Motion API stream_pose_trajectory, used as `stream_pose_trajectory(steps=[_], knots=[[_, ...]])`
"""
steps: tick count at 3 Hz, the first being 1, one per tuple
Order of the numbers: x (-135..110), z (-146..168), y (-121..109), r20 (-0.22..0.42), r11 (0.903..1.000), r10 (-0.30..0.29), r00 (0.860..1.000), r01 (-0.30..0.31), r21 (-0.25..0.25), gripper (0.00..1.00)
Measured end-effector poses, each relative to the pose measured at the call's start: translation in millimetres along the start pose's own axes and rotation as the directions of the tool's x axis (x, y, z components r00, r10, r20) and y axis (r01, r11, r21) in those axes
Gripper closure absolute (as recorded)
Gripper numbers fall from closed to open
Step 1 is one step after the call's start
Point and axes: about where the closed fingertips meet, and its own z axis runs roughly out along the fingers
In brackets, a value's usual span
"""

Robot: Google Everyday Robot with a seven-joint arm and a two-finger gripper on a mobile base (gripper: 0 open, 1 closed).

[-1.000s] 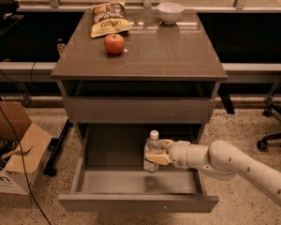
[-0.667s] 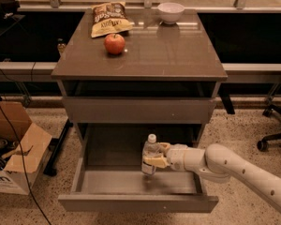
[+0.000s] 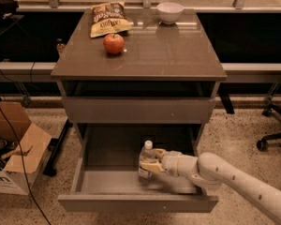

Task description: Place blue plastic bottle into middle drawer

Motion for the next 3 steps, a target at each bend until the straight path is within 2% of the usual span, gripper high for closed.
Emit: stream_pose_trajectory(steps=[1,3], knots=[[14.1,4.8,-2.8,0.000,0.9996,0.019,1.000,-0.019,0.019,0.50],[12.5,8.1,0.0,0.001,0.9998,0.018,1.000,-0.018,0.011,0.04]])
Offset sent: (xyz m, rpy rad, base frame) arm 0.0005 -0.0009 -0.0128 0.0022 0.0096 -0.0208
